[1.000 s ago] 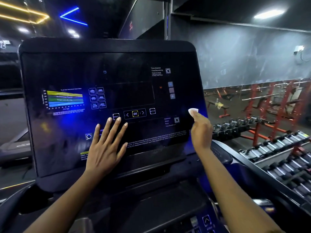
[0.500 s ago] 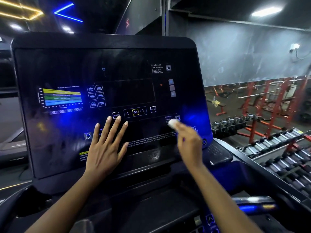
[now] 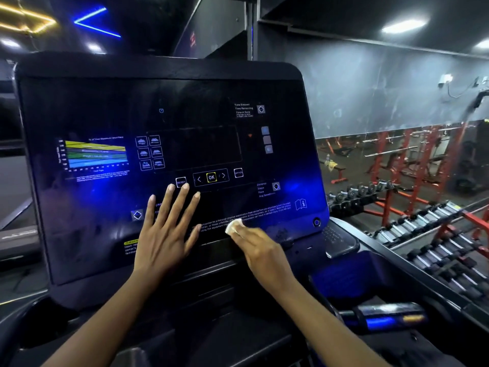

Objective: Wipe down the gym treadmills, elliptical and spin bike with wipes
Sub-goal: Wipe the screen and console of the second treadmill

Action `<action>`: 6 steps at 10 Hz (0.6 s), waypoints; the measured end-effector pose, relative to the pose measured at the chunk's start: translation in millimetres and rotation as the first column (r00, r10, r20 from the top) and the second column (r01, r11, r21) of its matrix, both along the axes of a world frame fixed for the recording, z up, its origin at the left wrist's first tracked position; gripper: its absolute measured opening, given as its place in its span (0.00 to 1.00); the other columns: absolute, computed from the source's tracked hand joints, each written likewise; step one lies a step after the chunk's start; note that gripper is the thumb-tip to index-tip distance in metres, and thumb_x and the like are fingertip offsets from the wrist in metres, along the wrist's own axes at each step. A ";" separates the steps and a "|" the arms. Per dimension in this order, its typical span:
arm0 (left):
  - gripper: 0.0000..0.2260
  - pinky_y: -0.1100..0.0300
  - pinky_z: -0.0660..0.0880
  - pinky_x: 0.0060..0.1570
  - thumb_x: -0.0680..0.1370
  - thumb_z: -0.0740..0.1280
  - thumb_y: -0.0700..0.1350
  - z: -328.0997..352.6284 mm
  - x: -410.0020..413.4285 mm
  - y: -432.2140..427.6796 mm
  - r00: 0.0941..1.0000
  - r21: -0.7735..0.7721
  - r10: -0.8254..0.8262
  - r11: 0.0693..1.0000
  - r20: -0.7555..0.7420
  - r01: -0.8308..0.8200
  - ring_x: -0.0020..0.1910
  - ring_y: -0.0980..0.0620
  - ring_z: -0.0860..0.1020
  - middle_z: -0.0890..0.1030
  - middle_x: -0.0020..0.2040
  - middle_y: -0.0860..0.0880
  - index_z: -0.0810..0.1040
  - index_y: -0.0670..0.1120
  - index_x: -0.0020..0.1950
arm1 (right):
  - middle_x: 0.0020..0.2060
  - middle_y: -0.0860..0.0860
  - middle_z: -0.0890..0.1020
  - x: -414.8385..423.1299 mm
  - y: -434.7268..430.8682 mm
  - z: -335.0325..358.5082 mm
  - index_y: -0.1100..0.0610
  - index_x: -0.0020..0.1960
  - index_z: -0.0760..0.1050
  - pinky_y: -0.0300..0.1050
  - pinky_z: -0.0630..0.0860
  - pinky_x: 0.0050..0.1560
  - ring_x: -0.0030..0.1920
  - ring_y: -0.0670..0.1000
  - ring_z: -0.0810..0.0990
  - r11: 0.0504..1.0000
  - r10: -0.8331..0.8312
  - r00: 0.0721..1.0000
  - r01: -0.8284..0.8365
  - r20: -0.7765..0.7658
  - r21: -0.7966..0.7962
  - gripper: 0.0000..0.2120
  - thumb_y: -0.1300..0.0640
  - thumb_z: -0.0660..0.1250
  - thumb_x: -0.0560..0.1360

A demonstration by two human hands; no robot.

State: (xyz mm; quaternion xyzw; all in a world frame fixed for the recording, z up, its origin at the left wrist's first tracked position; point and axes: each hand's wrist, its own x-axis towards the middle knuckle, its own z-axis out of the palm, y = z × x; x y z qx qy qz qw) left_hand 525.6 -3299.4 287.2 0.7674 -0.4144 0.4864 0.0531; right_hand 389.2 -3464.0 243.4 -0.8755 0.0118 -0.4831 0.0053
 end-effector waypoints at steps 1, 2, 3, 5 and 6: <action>0.26 0.43 0.50 0.73 0.81 0.47 0.56 -0.3 -0.1 -0.2 1.000 0.004 0.002 1.000 -0.011 -0.002 0.76 0.43 0.54 0.58 0.76 0.44 0.59 0.45 0.76 | 0.51 0.54 0.83 -8.8 -27.9 13.6 0.61 0.55 0.80 0.41 0.76 0.54 0.50 0.52 0.82 0.999 -0.042 0.998 0.040 0.054 0.036 0.19 0.72 0.70 0.65; 0.27 0.43 0.49 0.73 0.79 0.49 0.56 0.5 0.1 0.4 1.000 0.007 -0.003 1.000 -0.016 0.003 0.76 0.43 0.54 0.58 0.76 0.44 0.60 0.45 0.76 | 0.51 0.56 0.83 -20.9 -87.5 39.1 0.61 0.56 0.80 0.41 0.72 0.58 0.50 0.55 0.82 0.938 -0.288 0.944 0.244 0.162 0.248 0.16 0.66 0.60 0.72; 0.27 0.43 0.49 0.73 0.79 0.50 0.56 0.1 -0.6 0.3 1.000 0.003 -0.006 1.000 -0.011 0.006 0.76 0.43 0.54 0.58 0.76 0.44 0.60 0.45 0.76 | 0.52 0.59 0.82 -18.2 -98.5 39.2 0.63 0.57 0.79 0.47 0.75 0.56 0.50 0.59 0.82 0.892 -0.364 0.923 0.308 0.124 0.332 0.18 0.73 0.63 0.69; 0.27 0.44 0.48 0.73 0.79 0.51 0.55 0.8 -0.2 0.3 1.000 -0.005 -0.018 1.000 0.001 0.018 0.76 0.43 0.54 0.58 0.76 0.43 0.59 0.45 0.76 | 0.49 0.54 0.84 -9.8 -15.6 6.2 0.60 0.56 0.80 0.39 0.74 0.44 0.39 0.52 0.81 0.970 -0.166 0.986 0.159 0.019 0.186 0.20 0.70 0.66 0.65; 0.27 0.44 0.48 0.73 0.79 0.51 0.55 -0.2 -0.7 0.2 1.000 -0.009 -0.019 1.000 -0.001 0.019 0.76 0.43 0.54 0.58 0.76 0.43 0.59 0.45 0.76 | 0.51 0.52 0.83 -30.9 -26.3 2.5 0.59 0.56 0.80 0.36 0.72 0.54 0.48 0.49 0.81 0.979 -0.101 0.994 0.094 0.028 0.178 0.20 0.63 0.55 0.70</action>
